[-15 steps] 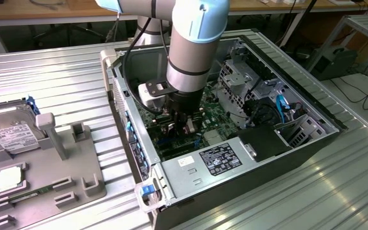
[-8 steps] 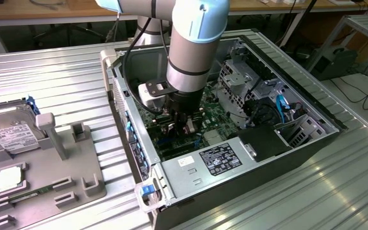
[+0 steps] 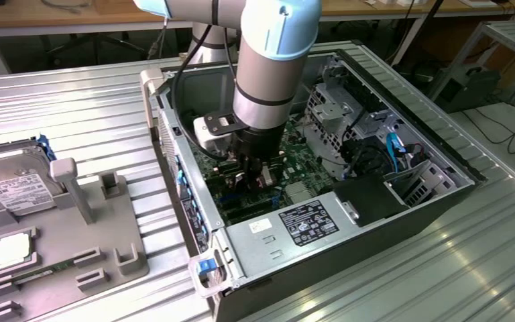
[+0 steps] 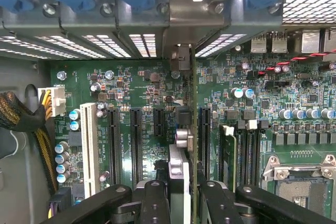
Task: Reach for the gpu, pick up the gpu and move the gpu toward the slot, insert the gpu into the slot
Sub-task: 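Insert the gpu into the slot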
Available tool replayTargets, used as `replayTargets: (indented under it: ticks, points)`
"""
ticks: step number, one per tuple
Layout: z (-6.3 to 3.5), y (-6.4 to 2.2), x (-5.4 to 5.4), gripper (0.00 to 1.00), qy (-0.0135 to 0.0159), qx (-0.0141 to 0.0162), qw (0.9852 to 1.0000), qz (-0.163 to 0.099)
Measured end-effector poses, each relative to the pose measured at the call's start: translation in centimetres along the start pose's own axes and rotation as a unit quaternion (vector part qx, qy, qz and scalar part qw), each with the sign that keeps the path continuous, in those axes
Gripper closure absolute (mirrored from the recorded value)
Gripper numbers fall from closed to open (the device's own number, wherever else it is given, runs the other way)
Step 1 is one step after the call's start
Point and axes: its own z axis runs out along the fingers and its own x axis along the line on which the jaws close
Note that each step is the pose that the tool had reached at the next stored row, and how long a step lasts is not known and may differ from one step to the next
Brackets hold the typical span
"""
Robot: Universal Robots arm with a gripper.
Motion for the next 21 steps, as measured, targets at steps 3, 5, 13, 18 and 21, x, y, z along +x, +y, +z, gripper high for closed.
replayTargets:
  ticks: [3,5,13,18,21]
  points:
    - [0.00,0.00,-0.01,0.72,0.0000,-0.0001,1.0000,-0.001]
    - [0.00,0.00,-0.01,0.72,0.0000,-0.0001,1.0000,-0.001]
    - [0.59,0.02,0.01,0.72,0.0001,-0.0001,1.0000,-0.001]
    - [0.60,0.01,0.00,0.72,0.0000,-0.0001,1.0000,-0.001]
    - [0.65,0.02,-0.02,0.71,-0.0010,0.0003,1.0000,-0.001]
